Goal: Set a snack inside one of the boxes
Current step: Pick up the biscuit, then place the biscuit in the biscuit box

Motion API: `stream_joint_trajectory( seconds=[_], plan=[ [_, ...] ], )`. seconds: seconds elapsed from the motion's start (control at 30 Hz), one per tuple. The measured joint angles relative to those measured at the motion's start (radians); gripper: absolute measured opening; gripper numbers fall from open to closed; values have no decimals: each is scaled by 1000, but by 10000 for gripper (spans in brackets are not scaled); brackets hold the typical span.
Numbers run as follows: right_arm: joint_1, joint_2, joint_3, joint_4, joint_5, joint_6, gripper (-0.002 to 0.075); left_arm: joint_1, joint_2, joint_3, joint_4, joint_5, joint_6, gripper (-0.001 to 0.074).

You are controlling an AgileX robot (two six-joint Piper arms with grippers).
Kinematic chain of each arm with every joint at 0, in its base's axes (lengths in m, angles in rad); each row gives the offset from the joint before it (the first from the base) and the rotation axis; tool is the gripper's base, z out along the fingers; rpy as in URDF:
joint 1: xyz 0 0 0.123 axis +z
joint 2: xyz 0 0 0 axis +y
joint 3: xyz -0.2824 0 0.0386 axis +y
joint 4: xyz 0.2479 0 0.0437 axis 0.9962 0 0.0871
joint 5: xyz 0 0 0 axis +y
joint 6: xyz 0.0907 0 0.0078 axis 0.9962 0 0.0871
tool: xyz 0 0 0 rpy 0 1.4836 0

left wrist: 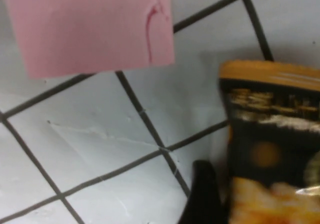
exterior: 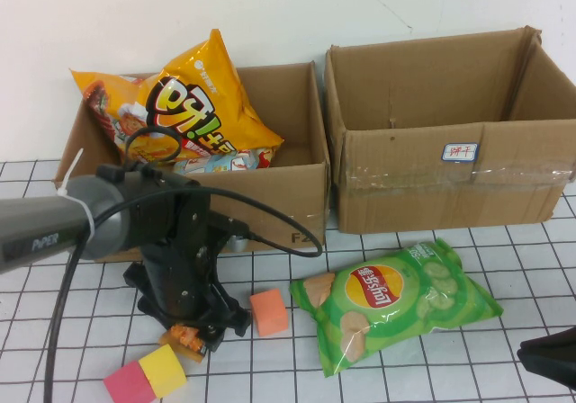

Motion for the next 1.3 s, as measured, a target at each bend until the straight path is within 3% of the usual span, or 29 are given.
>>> stream_joint_trajectory(
  seconds=[0.13, 0.43, 0.63, 0.83, 0.97, 1.2, 1.3],
  plan=[
    [0, 0, 0, 2, 0, 0, -1, 0, 0, 0, -2, 5, 2, 430],
    [0, 0, 0, 29, 0, -13, -1, 0, -24, -2, -52, 52, 11, 209],
    [0, 0, 0, 34, -2, -19, -1, 0, -88, -114, -180, 190, 112, 208],
    [0, 0, 0, 45, -15, -33, -1, 0, -144, -377, -402, 253, 214, 208],
    [0, 0, 0, 50, -25, -43, -1, 0, -149, -518, -610, 141, 361, 207],
    [0, 2, 0, 54, -38, -46, -1, -21, -69, -608, -904, -106, 667, 208],
    [0, 13, 0, 57, -40, -46, -1, -39, 5, -628, -930, -172, 735, 292]
  ],
)
